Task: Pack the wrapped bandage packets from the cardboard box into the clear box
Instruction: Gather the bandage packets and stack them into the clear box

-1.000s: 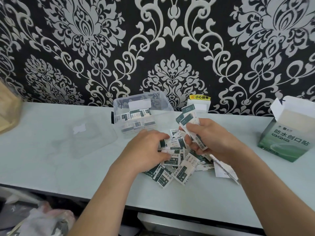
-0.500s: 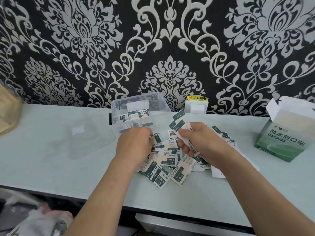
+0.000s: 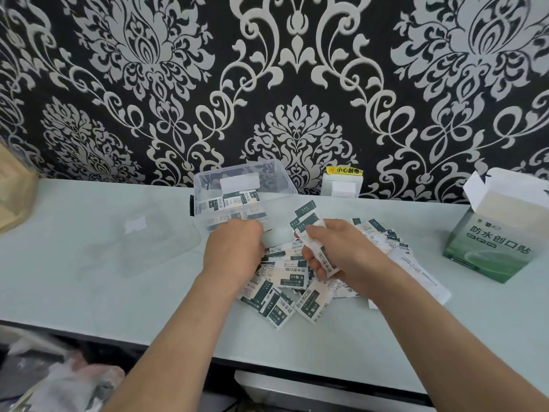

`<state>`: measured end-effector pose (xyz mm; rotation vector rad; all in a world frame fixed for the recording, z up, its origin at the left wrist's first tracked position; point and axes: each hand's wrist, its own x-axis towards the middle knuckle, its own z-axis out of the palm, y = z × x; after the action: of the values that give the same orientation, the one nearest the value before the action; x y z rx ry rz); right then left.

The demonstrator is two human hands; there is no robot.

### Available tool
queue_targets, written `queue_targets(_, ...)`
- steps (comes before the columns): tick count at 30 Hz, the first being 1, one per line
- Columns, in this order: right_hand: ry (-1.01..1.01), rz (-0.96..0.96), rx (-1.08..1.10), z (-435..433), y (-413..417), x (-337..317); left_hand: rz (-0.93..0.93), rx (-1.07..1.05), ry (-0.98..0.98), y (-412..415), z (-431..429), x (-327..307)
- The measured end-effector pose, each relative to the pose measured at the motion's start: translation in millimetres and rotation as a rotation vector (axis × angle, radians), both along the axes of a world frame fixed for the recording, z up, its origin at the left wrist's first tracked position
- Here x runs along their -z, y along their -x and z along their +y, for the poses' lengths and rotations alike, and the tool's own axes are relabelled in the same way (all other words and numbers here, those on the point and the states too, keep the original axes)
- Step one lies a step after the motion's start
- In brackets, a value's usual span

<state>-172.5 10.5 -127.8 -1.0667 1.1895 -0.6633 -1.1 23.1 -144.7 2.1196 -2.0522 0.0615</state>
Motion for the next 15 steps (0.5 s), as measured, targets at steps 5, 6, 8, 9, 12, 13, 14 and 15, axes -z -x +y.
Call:
queue_targets(5,-0.105,-0.263,0.097,1.1,-3.6,-0.7,0.185,0.042,0.329,11.4,10.1,-18.8)
queue_targets(6,-0.115,-0.316,0.107,1.5,-5.4,-0.5,0.258,0.070,0.416,18.9,14.1,-24.9)
queue_targets(8,-0.089,-0.386,0.086,4.7,-10.2,-2.8,0.335,0.154,0.490,38.7,22.6,-31.8)
queue_targets(9,-0.067,-0.402,0.079,7.0,-12.9,-4.2,0.325,0.176,0.483,49.2,25.8,-31.0)
queue_targets(12,-0.090,-0.451,0.184,9.9,-16.9,-9.2,0.351,0.234,0.379,67.0,27.2,-25.3)
queue_targets(13,-0.098,-0.463,0.248,8.4,-15.8,-9.4,0.410,0.267,0.305,67.0,27.0,-24.6)
queue_targets(14,-0.099,-0.467,0.307,6.1,-13.4,-10.0,0.490,0.307,0.206,65.2,27.4,-25.2)
queue_targets(15,-0.095,-0.465,0.346,3.9,-10.8,-11.4,0.574,0.332,0.116,62.6,29.1,-27.7)
